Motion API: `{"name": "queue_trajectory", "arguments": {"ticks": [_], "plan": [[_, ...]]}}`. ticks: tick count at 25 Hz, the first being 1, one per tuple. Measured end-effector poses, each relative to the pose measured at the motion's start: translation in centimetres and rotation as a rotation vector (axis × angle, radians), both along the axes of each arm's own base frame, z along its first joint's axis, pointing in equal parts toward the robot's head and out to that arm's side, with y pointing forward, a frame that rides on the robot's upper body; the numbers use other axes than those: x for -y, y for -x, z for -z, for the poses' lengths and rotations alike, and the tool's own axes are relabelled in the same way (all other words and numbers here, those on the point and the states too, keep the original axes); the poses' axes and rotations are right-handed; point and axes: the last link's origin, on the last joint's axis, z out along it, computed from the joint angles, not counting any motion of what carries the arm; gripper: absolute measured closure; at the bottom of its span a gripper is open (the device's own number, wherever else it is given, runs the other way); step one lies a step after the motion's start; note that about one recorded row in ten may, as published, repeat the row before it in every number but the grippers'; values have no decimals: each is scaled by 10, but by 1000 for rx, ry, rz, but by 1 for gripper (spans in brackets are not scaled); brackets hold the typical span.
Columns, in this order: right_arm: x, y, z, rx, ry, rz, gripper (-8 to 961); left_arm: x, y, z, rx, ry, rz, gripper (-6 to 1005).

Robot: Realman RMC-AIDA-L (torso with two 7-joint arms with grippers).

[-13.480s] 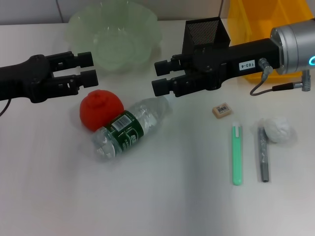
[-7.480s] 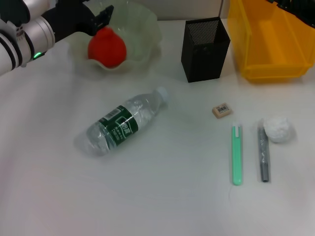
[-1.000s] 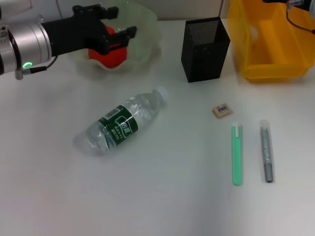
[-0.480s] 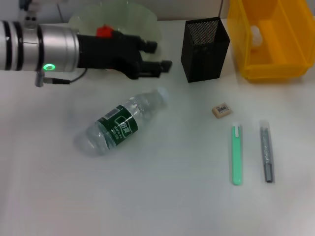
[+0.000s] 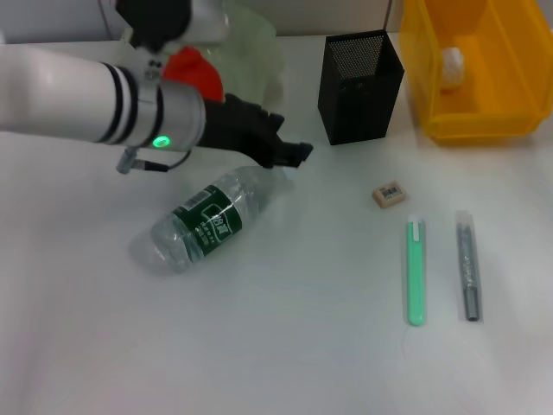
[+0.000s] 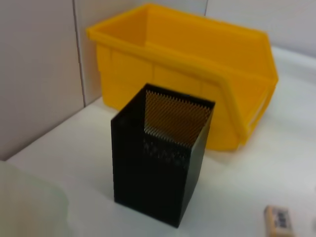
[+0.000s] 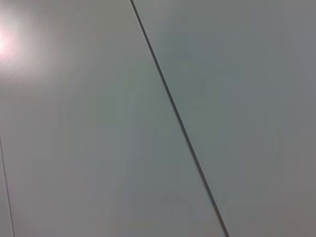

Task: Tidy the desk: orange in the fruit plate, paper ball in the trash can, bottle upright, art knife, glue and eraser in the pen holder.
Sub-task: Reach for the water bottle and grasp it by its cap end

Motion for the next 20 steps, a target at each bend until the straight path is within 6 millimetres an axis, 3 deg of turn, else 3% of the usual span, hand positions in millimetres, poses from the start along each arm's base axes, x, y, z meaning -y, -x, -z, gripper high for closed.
{"name": "queue_trajectory", "arguments": {"ticks": [12, 20], "plan": [[1, 0, 5, 6, 20, 0, 228, 7, 6, 28, -91, -22, 35, 374], [4, -4, 10, -4, 39, 15, 228, -1, 6, 33, -152, -37, 61, 375]]}}
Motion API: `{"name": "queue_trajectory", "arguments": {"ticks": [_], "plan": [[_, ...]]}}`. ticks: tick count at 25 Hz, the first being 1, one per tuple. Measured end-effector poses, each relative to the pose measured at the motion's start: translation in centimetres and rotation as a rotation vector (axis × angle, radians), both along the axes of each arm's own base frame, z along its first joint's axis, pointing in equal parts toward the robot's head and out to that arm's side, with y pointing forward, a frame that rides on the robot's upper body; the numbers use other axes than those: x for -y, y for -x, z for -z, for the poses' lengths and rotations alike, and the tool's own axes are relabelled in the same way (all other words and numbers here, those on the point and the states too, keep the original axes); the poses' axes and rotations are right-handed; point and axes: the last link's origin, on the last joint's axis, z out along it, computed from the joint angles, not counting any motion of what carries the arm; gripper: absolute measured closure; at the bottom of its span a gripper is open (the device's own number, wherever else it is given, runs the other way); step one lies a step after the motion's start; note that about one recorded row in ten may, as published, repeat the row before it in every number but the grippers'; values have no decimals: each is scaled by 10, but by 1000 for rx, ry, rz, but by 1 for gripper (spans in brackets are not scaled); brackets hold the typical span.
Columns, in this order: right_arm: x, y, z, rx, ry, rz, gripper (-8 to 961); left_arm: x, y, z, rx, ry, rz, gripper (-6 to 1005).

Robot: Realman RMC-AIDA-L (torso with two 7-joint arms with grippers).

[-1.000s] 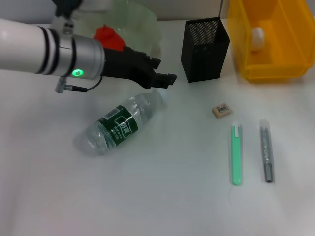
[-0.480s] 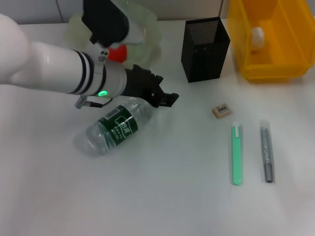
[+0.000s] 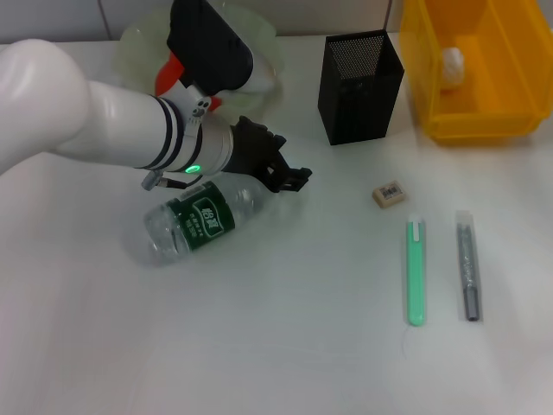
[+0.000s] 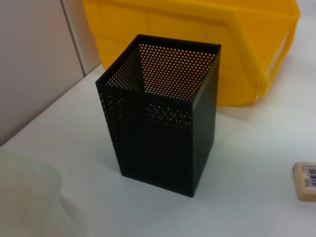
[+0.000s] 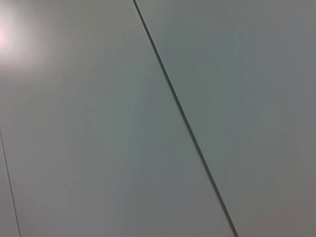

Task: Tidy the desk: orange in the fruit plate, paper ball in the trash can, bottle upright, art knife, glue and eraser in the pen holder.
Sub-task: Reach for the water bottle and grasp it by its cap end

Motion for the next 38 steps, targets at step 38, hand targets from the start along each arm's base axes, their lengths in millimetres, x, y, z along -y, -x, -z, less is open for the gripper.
{"name": "queue_trajectory", "arguments": {"ticks": [38], "plan": [[4, -4, 2, -24, 2, 13, 229, 0, 6, 0, -167, -6, 61, 529]]}}
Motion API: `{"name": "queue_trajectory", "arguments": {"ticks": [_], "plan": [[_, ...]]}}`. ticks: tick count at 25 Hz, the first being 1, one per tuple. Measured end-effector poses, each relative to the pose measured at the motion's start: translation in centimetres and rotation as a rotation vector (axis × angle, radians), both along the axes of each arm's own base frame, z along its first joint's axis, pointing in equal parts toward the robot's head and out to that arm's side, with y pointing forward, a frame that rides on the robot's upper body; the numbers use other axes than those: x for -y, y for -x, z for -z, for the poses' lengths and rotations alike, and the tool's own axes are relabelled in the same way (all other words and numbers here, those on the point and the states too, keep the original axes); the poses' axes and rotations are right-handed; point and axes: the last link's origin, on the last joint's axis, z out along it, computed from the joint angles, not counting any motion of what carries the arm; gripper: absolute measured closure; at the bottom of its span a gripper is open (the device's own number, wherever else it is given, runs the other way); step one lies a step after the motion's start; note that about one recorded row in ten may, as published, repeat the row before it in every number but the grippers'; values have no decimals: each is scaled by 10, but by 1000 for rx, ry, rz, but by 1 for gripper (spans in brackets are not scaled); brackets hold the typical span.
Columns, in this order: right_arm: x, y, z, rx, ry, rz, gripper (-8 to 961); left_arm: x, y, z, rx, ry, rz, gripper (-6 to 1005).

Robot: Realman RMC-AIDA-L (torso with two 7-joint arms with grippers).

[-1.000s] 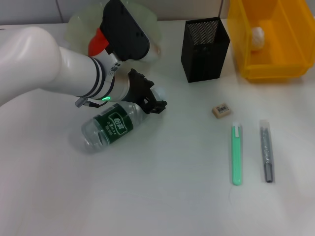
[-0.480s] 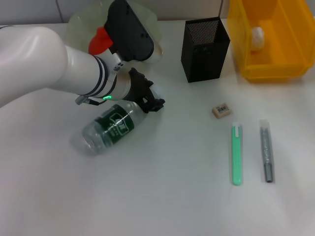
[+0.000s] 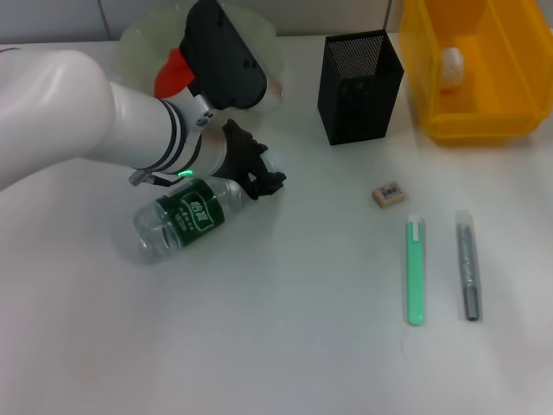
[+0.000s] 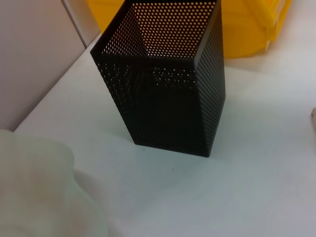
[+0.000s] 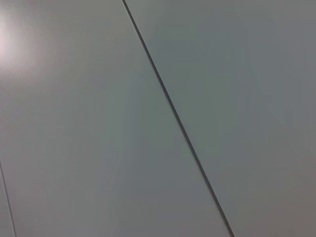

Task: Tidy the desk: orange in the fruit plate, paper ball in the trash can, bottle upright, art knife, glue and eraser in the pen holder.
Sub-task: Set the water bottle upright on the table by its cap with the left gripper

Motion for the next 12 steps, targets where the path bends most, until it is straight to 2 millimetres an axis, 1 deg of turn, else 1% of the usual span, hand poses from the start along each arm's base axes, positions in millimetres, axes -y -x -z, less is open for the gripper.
{"name": "queue_trajectory", "arguments": {"ticks": [4, 5, 6, 7, 8, 9, 12], "plan": [[-1, 2, 0, 1, -1, -6, 229, 5, 0, -8, 41, -27, 5, 538], [-2, 3, -1, 0, -1, -8, 229, 10, -1, -17, 81, -57, 21, 538], [-2, 3, -1, 0, -1, -8, 229, 10, -1, -17, 81, -57, 21, 539], [-4, 5, -2, 0, -2, -15, 229, 16, -1, -30, 131, -97, 44, 539], [-4, 5, -2, 0, -2, -15, 229, 16, -1, -30, 131, -97, 44, 539], [-5, 7, -2, 0, -3, -22, 229, 20, 0, -39, 176, -125, 59, 539], [-7, 10, -2, 1, -2, -26, 229, 27, 3, -57, 314, -175, 50, 546]]}}
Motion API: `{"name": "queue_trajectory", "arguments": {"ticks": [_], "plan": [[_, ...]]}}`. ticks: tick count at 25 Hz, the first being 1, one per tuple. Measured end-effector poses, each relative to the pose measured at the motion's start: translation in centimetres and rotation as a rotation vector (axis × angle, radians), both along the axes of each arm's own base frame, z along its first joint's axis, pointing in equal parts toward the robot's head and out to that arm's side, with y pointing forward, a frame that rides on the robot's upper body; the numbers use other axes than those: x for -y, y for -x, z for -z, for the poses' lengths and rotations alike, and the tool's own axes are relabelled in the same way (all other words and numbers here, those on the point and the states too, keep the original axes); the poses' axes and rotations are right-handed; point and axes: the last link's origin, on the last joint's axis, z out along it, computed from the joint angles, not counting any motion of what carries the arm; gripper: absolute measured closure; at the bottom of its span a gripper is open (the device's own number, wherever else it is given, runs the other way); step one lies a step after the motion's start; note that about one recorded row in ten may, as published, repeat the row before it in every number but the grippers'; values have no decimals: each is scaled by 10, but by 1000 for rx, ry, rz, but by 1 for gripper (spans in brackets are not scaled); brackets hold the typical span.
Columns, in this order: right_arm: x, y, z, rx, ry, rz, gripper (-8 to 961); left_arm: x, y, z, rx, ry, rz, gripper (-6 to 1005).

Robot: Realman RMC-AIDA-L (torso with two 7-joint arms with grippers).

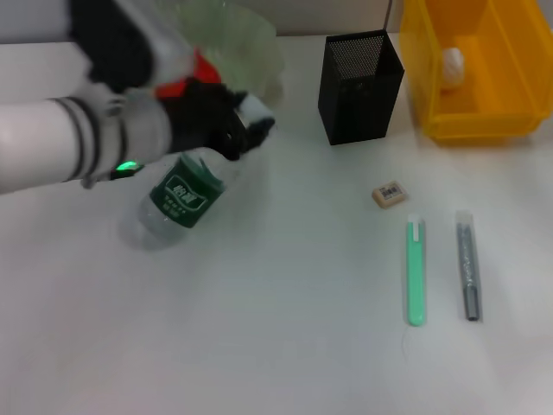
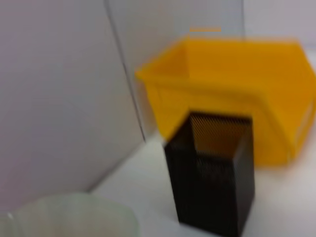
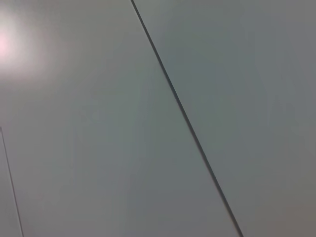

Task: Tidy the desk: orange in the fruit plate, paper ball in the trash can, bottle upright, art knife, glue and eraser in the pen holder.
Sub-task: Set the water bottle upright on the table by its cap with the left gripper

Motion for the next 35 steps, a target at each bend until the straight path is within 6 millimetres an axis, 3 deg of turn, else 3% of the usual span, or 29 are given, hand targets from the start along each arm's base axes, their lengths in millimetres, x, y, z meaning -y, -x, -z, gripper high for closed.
{"name": "queue_trajectory", "arguments": {"ticks": [6, 9, 10, 13, 15, 25, 35], "plan": [[-2, 2, 1, 0, 5, -4, 229, 15, 27, -30, 245, -71, -9, 549], [-3, 4, 1, 2, 8, -9, 229, 16, 29, -32, 266, -76, -8, 551], [-3, 5, 2, 2, 10, -12, 229, 22, 52, -50, 401, -100, -22, 551], [-3, 5, 2, -1, 11, -13, 229, 25, 61, -52, 439, -99, -23, 552], [-3, 5, 2, -9, 15, -15, 229, 34, 77, -58, 537, -103, 15, 553], [-6, 10, 3, -9, 19, -27, 229, 38, 81, -63, 563, -116, 58, 556], [-5, 8, 4, -9, 23, -21, 229, 39, 74, -62, 577, -89, 95, 822]]}}
